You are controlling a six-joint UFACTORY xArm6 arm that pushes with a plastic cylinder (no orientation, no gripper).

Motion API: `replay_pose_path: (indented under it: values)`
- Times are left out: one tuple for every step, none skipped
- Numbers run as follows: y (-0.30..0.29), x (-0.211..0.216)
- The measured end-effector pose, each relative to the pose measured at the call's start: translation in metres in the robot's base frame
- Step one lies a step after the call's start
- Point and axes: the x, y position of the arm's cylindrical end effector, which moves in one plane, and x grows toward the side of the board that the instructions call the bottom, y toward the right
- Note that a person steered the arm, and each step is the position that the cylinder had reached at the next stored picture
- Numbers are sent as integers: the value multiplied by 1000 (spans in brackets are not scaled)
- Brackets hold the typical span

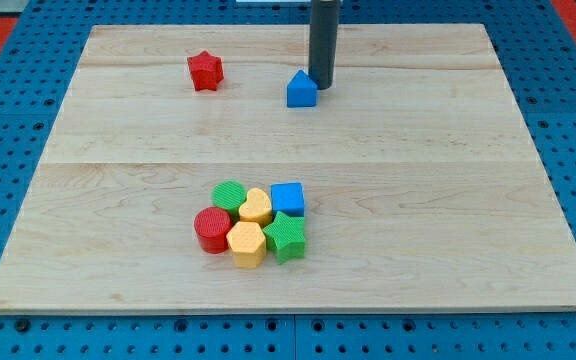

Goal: Move the blue triangle towards green circle

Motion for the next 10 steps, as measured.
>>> replay_pose_path:
  values:
    - [-15,8]
    - [-34,25]
    - [-63,36]
    - [-80,31]
    - [-100,30]
    - [-120,30]
    - [-135,30]
    - [-147,30]
    - [-148,32]
    - [-127,35]
